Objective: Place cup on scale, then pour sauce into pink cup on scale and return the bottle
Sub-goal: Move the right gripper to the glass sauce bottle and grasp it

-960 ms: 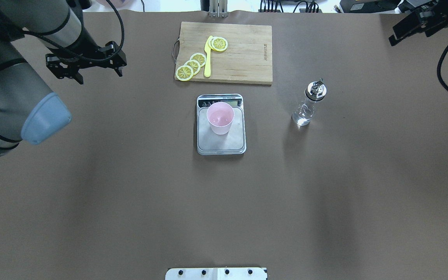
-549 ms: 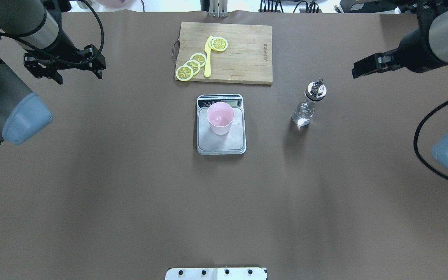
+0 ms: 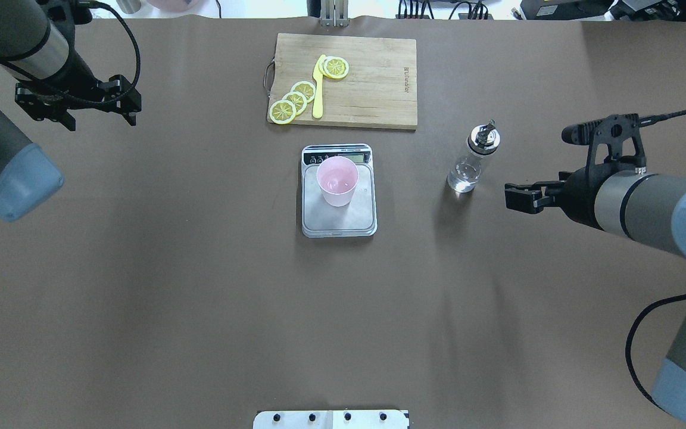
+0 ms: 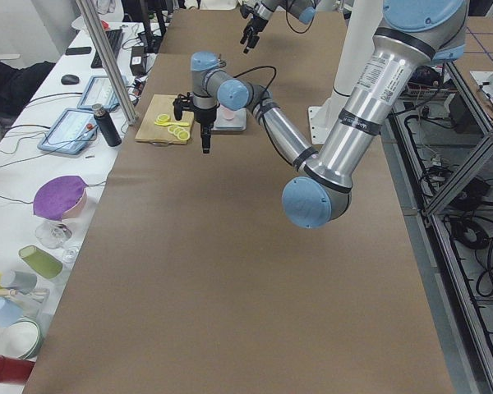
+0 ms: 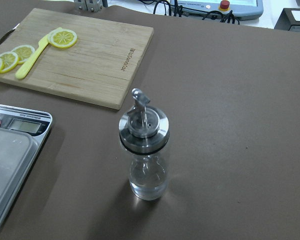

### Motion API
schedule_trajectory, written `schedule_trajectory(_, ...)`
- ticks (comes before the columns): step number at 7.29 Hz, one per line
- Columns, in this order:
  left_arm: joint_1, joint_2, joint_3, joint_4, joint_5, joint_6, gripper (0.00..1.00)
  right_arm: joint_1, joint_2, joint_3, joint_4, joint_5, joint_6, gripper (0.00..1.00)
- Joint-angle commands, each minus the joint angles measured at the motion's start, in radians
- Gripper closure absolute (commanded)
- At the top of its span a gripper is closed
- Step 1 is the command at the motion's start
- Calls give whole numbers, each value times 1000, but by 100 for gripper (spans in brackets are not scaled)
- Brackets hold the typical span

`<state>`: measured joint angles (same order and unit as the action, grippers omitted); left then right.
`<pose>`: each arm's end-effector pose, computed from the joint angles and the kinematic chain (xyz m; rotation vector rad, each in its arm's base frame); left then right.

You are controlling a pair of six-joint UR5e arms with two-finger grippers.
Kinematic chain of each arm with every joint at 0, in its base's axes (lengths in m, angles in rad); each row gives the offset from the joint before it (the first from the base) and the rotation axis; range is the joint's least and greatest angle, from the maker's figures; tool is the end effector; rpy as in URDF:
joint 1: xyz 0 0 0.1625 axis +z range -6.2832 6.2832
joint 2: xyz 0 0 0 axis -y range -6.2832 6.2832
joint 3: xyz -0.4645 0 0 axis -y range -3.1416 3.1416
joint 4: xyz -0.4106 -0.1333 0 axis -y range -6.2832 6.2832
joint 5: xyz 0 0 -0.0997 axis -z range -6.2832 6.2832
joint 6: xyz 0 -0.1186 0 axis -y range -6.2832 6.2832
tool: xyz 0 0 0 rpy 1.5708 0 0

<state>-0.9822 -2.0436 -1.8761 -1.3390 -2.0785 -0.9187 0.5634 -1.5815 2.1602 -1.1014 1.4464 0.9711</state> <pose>0.2941 -0.5768 0.3246 0.0511 0.7270 -0.1767 -0.3357 -0.3871 0.3748 0.6691 -0.8126 0.0323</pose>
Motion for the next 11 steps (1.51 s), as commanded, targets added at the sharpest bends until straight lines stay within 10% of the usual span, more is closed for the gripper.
schedule_trajectory(1, -1, 3, 3, 0, 0, 3, 2, -88, 0, -142, 185, -173, 27, 0)
schedule_trajectory(4, 0, 3, 5, -2, 5, 3, 2, -143, 58, -303, 360, -363, 17, 2)
schedule_trajectory(11, 0, 5, 11, -2, 9, 3, 2, -146, 218, -525, 459, -483, -55, 5)
